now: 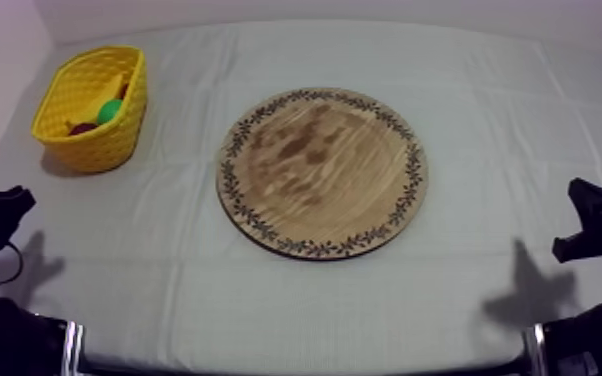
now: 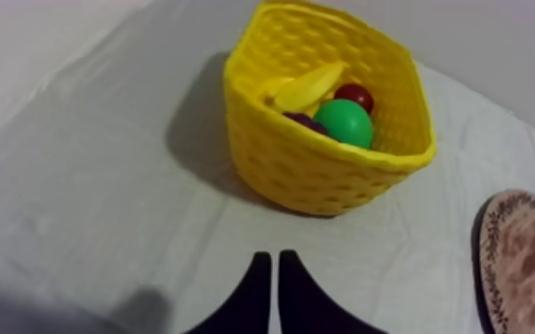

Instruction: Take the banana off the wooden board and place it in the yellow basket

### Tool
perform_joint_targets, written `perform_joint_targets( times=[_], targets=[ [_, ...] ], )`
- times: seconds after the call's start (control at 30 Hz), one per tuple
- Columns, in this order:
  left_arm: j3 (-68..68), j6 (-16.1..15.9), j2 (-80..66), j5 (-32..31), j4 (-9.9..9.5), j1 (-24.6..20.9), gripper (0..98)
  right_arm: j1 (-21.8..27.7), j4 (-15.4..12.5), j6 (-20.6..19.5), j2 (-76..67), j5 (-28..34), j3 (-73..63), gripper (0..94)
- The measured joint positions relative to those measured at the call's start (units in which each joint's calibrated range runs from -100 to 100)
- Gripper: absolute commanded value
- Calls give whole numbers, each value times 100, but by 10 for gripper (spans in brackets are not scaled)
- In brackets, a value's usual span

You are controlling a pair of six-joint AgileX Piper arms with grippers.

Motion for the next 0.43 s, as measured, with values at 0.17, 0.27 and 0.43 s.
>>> perform_joint_targets(
  times=[0.17, 0.27, 0.43],
  targets=[
    [45, -32, -524, 235, 295, -86, 1, 0, 0, 0, 0, 0, 0, 3],
    [69, -89, -846, 264, 328, -139, 1, 0, 0, 0, 0, 0, 0, 3],
    [142, -197, -1442, 242, 400, -180, 1, 0, 0, -3, 0, 0, 0, 3]
  ],
)
